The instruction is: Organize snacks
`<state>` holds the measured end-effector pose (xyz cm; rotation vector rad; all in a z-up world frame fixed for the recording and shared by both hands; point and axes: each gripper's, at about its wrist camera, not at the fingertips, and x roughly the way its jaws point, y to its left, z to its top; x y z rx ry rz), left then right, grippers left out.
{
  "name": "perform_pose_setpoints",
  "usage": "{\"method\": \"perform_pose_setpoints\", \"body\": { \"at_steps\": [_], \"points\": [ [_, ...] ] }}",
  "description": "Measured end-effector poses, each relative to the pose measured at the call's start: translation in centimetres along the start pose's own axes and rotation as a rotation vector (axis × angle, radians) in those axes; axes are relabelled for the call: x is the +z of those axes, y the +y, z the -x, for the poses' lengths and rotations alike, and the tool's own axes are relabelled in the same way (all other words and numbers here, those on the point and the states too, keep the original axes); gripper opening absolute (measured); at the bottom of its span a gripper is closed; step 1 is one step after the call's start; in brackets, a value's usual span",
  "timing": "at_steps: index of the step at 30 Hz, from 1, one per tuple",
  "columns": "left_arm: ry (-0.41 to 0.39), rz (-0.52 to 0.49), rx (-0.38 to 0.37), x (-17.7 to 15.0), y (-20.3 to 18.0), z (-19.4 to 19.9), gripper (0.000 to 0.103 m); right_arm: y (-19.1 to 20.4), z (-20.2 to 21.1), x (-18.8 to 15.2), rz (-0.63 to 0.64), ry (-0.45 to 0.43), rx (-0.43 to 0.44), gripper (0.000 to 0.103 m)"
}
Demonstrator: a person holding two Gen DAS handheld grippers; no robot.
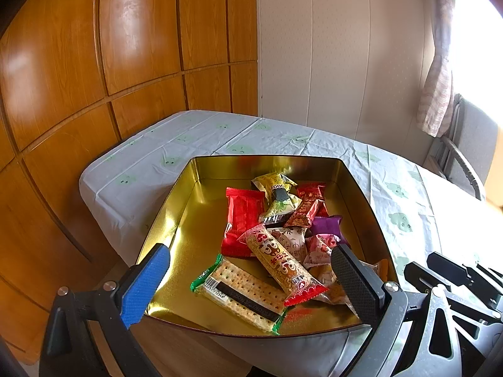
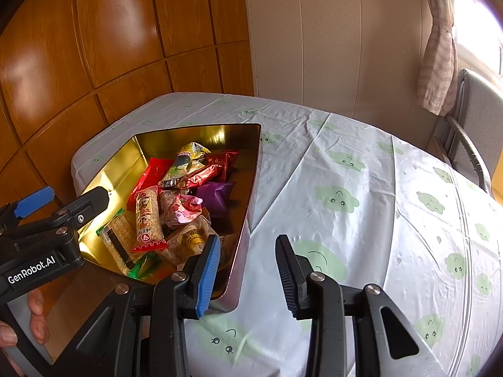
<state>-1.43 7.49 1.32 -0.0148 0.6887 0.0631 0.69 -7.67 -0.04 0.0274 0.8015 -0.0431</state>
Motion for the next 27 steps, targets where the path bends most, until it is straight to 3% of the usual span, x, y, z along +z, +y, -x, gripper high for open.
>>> {"method": "perform_pose_setpoints", "body": {
  "at_steps": [27],
  "points": [
    [-0.001, 0.003, -0.002, 0.13, 0.02, 0.21, 0.103, 0.03, 0.0, -0.12, -0.003, 0.003, 0.001, 0.037]
  ]
}}
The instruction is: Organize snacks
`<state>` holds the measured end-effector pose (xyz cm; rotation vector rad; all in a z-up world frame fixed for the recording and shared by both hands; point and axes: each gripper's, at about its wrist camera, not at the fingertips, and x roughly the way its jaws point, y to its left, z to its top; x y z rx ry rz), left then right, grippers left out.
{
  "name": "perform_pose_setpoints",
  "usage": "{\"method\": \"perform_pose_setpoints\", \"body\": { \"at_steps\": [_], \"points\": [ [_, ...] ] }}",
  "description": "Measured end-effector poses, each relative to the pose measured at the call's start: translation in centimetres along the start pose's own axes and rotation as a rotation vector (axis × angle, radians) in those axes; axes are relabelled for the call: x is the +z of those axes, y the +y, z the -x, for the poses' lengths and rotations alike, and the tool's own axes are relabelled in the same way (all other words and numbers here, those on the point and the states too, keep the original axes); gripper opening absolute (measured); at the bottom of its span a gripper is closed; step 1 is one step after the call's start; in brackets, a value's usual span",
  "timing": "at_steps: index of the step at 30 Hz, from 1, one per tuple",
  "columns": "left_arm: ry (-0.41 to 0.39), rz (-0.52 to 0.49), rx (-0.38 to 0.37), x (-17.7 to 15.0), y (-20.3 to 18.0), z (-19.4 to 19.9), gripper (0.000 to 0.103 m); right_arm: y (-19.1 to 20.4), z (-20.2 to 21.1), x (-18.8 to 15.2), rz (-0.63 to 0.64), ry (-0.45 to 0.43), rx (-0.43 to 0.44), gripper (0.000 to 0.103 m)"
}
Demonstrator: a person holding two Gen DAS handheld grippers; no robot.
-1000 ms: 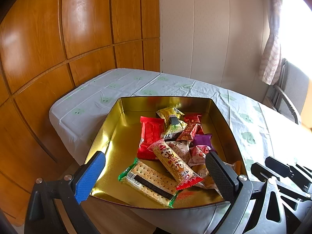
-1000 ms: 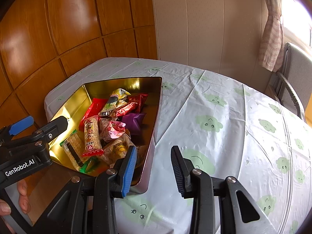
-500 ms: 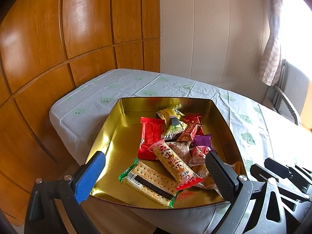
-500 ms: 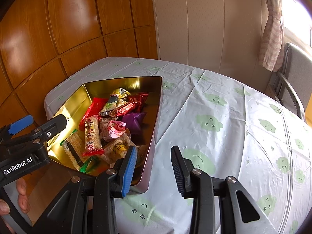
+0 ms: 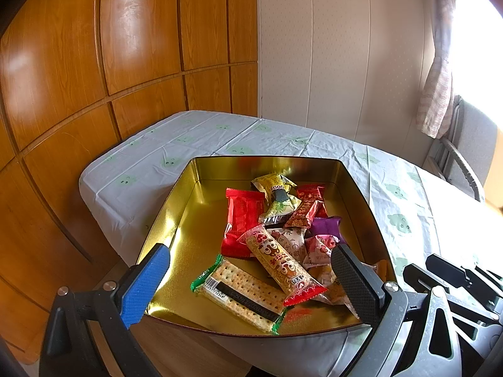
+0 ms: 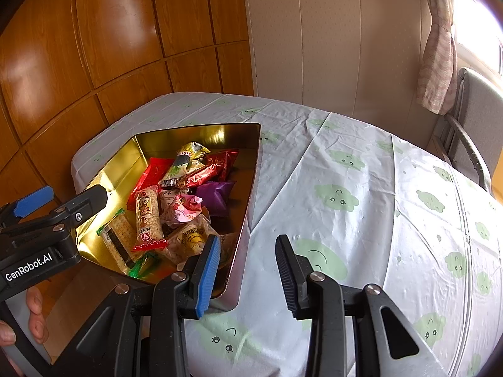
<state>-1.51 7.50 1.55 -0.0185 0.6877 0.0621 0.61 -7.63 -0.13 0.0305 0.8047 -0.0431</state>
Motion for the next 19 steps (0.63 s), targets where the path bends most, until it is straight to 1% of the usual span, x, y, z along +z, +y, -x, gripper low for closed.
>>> {"method": "perform_pose_setpoints", "body": {
  "at_steps": [13, 17, 19],
  "points": [
    [-0.003, 0.001, -0.01, 0.0, -0.2, 0.0, 0.103, -0.7, 0.0, -0.2, -0.013, 0.0, -0.009, 0.037],
    [-0.012, -0.021, -0.036, 0.1, -0.6, -0.1, 0.102, -2.6, 0.4, -0.1, -0.059, -0.009, -0.02, 0.037],
    [-0.01, -0.024, -0.039, 0.1, -0.6, -0.2, 0.101, -5.0, 0.7, -0.1, -0.108, -0.012, -0.055, 0.037]
  ]
}}
